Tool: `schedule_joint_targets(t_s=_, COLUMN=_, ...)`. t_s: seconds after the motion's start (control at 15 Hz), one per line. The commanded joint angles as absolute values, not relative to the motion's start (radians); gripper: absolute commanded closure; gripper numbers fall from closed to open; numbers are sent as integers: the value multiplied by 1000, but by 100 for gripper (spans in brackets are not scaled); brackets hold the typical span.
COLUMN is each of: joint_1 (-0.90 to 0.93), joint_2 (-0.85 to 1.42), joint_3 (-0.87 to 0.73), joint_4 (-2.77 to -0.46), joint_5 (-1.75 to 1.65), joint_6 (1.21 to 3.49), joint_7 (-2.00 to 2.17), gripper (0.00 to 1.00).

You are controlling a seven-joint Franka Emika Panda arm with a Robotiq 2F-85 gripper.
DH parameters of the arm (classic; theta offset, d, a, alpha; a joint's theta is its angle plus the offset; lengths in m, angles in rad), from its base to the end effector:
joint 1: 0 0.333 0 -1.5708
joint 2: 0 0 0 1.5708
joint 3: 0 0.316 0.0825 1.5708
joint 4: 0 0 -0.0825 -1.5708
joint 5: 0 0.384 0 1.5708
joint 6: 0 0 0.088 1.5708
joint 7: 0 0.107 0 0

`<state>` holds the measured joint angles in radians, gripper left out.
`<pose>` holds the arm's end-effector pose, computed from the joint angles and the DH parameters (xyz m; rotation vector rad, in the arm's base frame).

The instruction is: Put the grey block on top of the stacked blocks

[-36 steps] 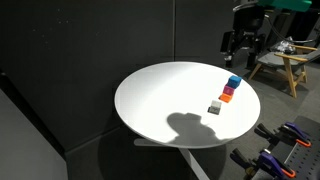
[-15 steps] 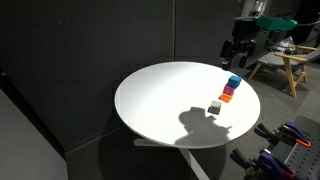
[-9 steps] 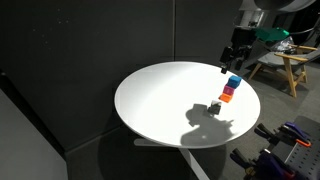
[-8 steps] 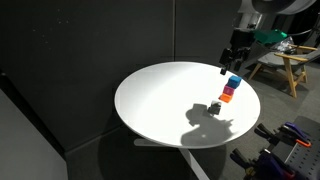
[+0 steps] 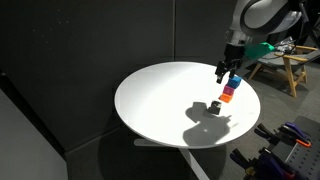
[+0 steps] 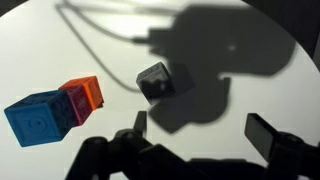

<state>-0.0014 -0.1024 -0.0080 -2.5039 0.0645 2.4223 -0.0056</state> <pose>0.4598 -0.0040 0.3227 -3.0967 0.0803 -0.0327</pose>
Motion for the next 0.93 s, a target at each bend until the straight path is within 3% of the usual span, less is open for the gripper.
schedule_joint_targets(t_s=0.0, joint_1=-15, joint_2=-38, joint_3=-16, joint_4=-2470, joint_5=7, joint_6=2441, joint_7=-21, gripper=0)
schedule_joint_targets(t_s=0.87, joint_1=-32, joint_2=136, joint_3=-46, joint_4=-2398, joint_5=-175, joint_6=2455, joint_7=-30, gripper=0)
